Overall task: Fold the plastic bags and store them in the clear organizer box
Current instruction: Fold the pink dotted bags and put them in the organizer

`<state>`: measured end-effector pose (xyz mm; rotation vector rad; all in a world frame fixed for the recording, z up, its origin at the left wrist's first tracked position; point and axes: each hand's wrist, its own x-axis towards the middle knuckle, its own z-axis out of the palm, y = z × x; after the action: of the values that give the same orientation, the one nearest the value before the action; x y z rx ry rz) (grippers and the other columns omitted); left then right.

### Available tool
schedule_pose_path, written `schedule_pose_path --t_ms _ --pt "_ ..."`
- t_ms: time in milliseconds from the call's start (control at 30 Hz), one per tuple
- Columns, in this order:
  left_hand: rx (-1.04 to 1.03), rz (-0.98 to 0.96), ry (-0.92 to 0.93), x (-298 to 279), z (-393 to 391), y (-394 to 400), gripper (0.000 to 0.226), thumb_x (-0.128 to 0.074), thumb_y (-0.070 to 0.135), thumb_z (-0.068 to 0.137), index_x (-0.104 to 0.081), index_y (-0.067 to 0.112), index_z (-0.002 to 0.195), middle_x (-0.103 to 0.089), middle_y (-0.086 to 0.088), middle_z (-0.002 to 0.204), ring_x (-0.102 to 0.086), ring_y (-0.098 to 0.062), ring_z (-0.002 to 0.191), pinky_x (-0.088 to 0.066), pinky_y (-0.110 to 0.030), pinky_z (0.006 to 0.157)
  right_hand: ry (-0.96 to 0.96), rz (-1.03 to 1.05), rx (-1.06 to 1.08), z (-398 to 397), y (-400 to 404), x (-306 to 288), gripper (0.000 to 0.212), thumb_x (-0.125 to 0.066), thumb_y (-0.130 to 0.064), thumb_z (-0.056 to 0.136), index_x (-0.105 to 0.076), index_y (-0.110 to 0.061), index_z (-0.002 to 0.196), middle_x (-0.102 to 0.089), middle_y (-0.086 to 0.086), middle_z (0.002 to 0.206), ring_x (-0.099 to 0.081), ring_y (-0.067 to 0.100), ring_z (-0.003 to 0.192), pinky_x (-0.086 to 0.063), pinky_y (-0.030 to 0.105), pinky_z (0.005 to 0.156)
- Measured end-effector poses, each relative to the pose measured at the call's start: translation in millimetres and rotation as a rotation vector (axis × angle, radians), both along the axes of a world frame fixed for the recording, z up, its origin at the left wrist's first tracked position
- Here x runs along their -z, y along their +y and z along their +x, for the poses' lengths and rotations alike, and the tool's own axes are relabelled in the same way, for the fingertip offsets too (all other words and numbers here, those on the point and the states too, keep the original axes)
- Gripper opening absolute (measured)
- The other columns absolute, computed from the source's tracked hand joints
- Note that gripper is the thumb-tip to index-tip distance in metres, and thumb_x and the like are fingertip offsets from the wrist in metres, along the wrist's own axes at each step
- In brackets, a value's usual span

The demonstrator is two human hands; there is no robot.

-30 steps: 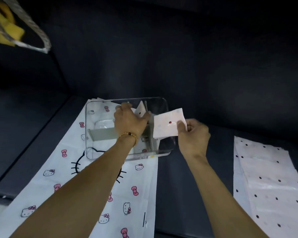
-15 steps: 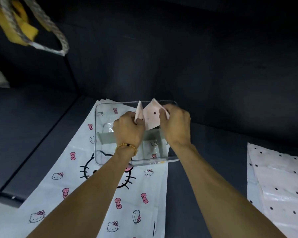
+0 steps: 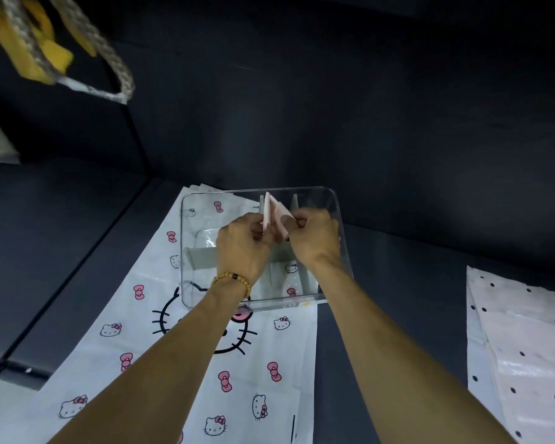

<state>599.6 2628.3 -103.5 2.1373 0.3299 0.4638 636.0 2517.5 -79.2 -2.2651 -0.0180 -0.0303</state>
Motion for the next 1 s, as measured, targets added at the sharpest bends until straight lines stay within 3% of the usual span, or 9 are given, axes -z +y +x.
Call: schedule_pose_path --t_ms 167,300,367,533,600,700,800,900,1000 --pt "0.003 -0.028 0.060 -6.8 -7.6 1.5 0.023 -0.069 0.020 0.082 -0.068 0.010 0.103 -0.070 -0.001 0.086 -0.065 -0.013 0.079 -0.052 -0.021 0.076 0.059 0.103 -0.045 -12.6 -11.4 -2.6 0.022 -0.060 -0.026 0.090 -0.069 -0.028 0.070 -0.068 -0.012 0.068 -0.065 0.007 0.068 -0.054 0.029 0.067" --pt "-0.014 -0.266 -0.007 -22.4 -41.5 -19.0 0.021 -0.060 0.020 0.087 -0.065 0.017 0.107 -0.066 0.011 0.088 -0.062 0.000 0.083 -0.042 0.000 0.065 0.086 0.275 0.111 -40.3 -46.2 -6.8 0.023 -0.057 -0.025 0.088 -0.064 -0.038 0.071 -0.070 -0.010 0.080 -0.069 0.013 0.079 -0.057 0.038 0.078" --pt "0.020 -0.385 0.006 -25.4 -65.6 -39.9 0.015 -0.057 0.020 0.090 -0.064 0.025 0.102 -0.065 0.014 0.090 -0.062 -0.001 0.088 -0.044 -0.004 0.069 0.096 0.336 0.193 -59.9 -70.8 -9.0 0.021 -0.056 -0.022 0.088 -0.065 -0.037 0.075 -0.071 -0.008 0.086 -0.068 0.014 0.084 -0.056 0.043 0.082" --pt "0.151 -0.656 0.162 -14.8 -121.6 -119.7 0.018 -0.052 0.019 0.096 -0.060 0.024 0.111 -0.065 0.006 0.107 -0.060 -0.013 0.105 -0.047 -0.034 0.098 0.110 0.383 0.414 -116.6 -151.7 -7.2 0.020 -0.055 -0.018 0.090 -0.066 -0.033 0.082 -0.070 -0.008 0.092 -0.066 0.012 0.090 -0.055 0.038 0.087" --pt "0.245 -0.645 0.226 -6.3 -139.7 -153.9 0.022 -0.050 0.021 0.097 -0.058 0.023 0.117 -0.062 0.008 0.113 -0.059 -0.011 0.108 -0.046 -0.032 0.100 0.116 0.337 0.504 -140.0 -192.6 -2.8 0.013 -0.055 -0.022 0.092 -0.066 -0.027 0.089 -0.070 -0.006 0.094 -0.063 0.010 0.086 -0.052 0.031 0.085" --pt "0.405 -0.537 0.294 6.8 -158.5 -203.1 0.027 -0.050 0.024 0.096 -0.056 0.023 0.123 -0.061 0.006 0.116 -0.058 -0.006 0.106 -0.044 -0.010 0.089 0.143 0.208 0.622 -176.0 -256.8 8.1 0.019 -0.053 -0.026 0.095 -0.066 -0.018 0.105 -0.066 -0.010 0.090 -0.061 0.010 0.088 -0.042 0.023 0.084" --pt "0.565 -0.399 0.338 15.1 -165.7 -249.2 0.030 -0.050 0.024 0.096 -0.055 0.021 0.126 -0.059 0.006 0.116 -0.056 -0.003 0.105 -0.039 -0.001 0.082 0.214 0.096 0.735 -206.7 -319.6 22.4 0.035 -0.051 -0.030 0.097 -0.059 -0.013 0.127 -0.063 0.004 0.122 -0.057 0.021 0.113 -0.040 0.024 0.093" --pt "0.724 -0.237 0.367 26.3 -163.5 -286.4 0.035 -0.049 0.026 0.096 -0.051 0.023 0.130 -0.055 0.007 0.122 -0.052 -0.008 0.113 -0.043 -0.018 0.096 0.324 -0.133 0.672 -229.0 -370.8 42.6 0.047 -0.051 -0.036 0.096 -0.047 -0.013 0.137 -0.048 0.009 0.142 -0.046 0.028 0.129 -0.038 0.037 0.105" --pt "0.816 -0.082 0.381 39.6 -153.2 -311.0 0.041 -0.053 0.030 0.094 -0.046 0.024 0.134 -0.051 0.006 0.131 -0.049 -0.013 0.119 -0.043 -0.030 0.102 0.325 -0.369 0.463 -240.8 -390.4 60.0 0.041 -0.056 -0.038 0.091 -0.049 -0.013 0.123 -0.044 0.008 0.131 -0.040 0.029 0.125 -0.040 0.040 0.100"
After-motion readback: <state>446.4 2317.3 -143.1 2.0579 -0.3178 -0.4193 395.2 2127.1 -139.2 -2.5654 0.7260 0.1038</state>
